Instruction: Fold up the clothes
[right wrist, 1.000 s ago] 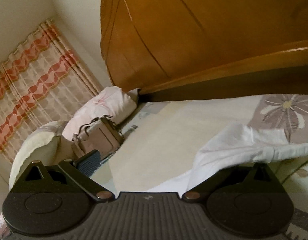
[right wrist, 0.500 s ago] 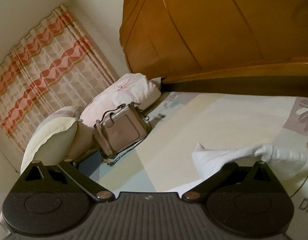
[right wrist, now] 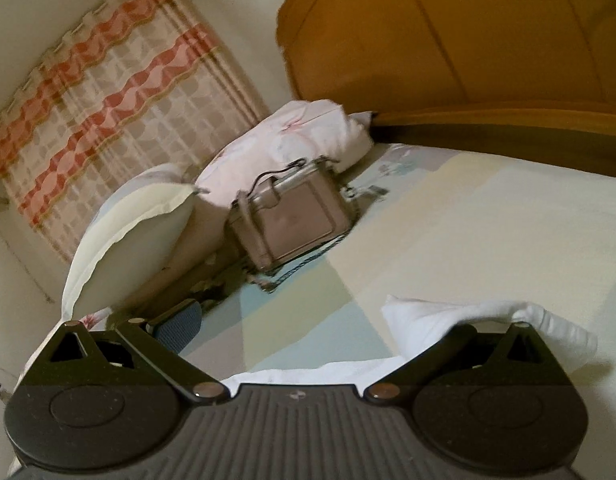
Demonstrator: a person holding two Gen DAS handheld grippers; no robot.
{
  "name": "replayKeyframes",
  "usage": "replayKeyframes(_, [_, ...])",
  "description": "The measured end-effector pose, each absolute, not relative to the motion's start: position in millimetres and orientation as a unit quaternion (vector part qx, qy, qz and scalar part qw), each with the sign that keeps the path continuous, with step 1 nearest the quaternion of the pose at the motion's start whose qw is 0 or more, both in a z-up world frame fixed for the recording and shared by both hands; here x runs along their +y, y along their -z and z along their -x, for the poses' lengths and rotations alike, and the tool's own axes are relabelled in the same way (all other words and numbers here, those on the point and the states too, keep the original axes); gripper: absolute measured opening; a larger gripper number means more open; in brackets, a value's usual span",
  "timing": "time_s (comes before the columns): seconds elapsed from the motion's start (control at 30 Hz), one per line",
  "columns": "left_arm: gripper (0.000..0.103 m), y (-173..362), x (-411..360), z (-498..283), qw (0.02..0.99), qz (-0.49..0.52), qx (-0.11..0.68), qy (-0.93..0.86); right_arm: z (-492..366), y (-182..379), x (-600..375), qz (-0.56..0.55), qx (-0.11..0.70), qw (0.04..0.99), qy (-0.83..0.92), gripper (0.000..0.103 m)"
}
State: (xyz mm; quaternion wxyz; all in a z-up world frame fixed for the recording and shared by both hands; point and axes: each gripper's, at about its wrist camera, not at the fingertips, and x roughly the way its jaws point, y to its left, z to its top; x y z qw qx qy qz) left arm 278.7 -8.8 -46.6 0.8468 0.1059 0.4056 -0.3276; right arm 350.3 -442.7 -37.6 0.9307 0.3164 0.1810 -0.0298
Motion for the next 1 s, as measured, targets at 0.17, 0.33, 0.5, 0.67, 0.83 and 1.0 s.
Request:
replayKeyframes(0.17, [0.102,25,2,-278,0.827,-0.145,0.417,0.348,-365,38,-417,-0.302,0.192,0.934,0.008,0.103])
replayKeyframes(0.33, [0.102,20,16,-270,0.825,-0.165,0.413,0.350,-380,46,-388,-0.291,0.210,0.933,-0.007,0.103])
replayKeyframes(0.5, [0.102,15,23,-270,0.824,-0.190,0.412,0.340,-394,53,-360,-0.287,0.219,0.932,-0.021,0.103])
replayKeyframes(0.67, [0.102,13,25,-263,0.828,-0.175,0.404,0.347,-406,52,-331,-0.291,0.212,0.932,-0.038,0.103])
replayKeyframes(0.83, [0.102,23,24,-250,0.837,-0.160,0.393,0.345,-415,55,-300,-0.284,0.216,0.932,-0.059,0.103])
replayKeyframes(1.0, [0.102,35,24,-239,0.844,-0.160,0.391,0.332,-422,60,-274,-0.277,0.226,0.931,-0.078,0.103])
